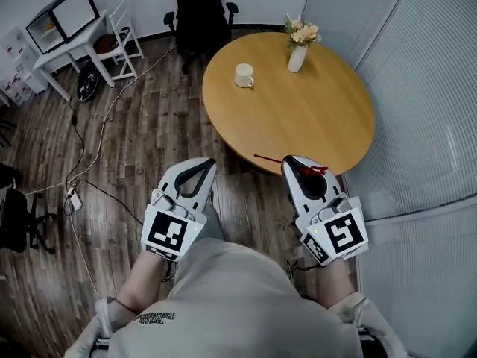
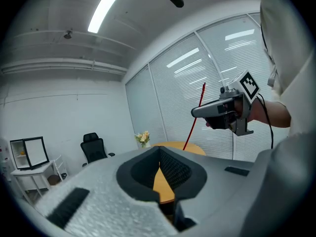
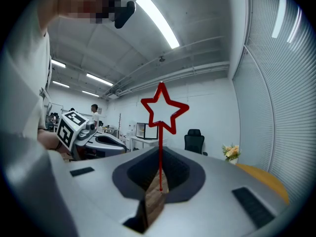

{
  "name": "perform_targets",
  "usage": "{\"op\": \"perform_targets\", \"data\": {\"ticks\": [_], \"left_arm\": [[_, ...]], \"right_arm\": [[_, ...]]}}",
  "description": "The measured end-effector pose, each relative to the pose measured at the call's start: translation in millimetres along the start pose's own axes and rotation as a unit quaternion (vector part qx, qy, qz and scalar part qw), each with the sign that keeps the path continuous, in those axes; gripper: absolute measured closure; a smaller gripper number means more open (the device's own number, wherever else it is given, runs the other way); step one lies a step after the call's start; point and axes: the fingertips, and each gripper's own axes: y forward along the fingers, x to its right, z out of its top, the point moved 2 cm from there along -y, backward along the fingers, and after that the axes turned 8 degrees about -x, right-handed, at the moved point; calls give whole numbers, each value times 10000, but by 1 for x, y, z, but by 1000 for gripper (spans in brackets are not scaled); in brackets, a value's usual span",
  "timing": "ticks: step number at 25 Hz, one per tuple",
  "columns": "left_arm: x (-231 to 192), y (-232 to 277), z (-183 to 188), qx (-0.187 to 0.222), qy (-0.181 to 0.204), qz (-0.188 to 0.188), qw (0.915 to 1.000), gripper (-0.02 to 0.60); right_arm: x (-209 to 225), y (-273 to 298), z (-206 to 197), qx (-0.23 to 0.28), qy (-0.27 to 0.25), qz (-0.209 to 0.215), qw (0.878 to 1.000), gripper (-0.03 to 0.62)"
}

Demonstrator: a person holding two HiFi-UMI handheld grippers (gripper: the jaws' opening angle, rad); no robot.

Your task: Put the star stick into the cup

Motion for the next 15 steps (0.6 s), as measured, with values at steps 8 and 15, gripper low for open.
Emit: {"op": "perform_targets", "data": {"ticks": [8,15], "left_arm": [[-25,36,-10,39,-100,-118,9999,560],[-62,68,-22,-67,-162,-80,9998,560]], "right_arm": [[18,41,-7,-114,2,-9,9999,559],[46,78,-8,-200,13,-87,9998,559]]}}
